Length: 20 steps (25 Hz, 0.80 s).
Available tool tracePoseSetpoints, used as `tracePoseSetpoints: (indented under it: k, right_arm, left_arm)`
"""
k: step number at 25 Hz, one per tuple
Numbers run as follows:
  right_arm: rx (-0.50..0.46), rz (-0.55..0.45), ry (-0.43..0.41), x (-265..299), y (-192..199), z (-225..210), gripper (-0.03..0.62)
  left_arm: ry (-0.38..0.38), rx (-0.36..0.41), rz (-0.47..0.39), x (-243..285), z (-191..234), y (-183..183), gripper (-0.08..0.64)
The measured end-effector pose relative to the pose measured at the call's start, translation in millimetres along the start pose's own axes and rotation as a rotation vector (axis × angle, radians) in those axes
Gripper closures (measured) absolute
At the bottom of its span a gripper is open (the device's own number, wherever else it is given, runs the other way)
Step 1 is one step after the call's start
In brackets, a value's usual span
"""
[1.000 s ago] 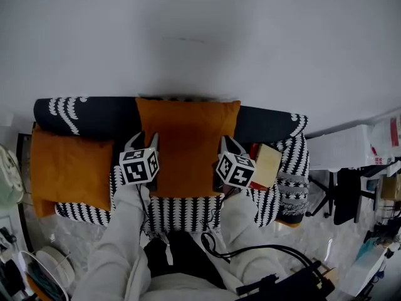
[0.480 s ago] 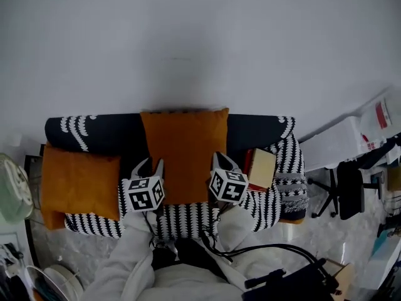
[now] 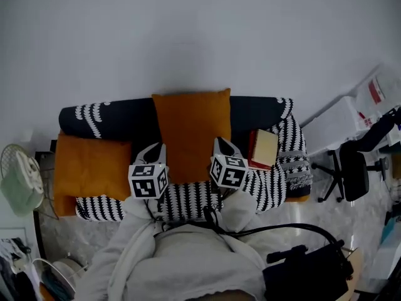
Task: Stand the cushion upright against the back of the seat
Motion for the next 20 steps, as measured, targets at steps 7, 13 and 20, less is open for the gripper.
tracePoseSetpoints:
  k: [7, 13, 20]
  right_arm:
    - [-0.025, 0.012, -0.048, 1, 1, 25, 0.526]
    - [-0.074, 0.040, -0.218, 39, 7, 72, 0.526]
    - [-0.129, 0.094, -0.414, 89, 13, 151, 0.526]
  left_arm:
    - [-0.074, 0.003, -0.016, -23, 11, 6, 0.552]
    - [-0.241, -0.063, -0.038, -51, 52, 20, 0.552]
    - [-0.470, -0.150, -0.062, -104, 117, 41, 0.552]
Point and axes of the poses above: the fingertips, and each gripper's own axes: x forward along the fingers, z to its left, y out of its underside, the point moved 6 cm from there along -x, backward along the fingers, and after that the axes turned 8 degrees about -x, right-handed, at the moved point
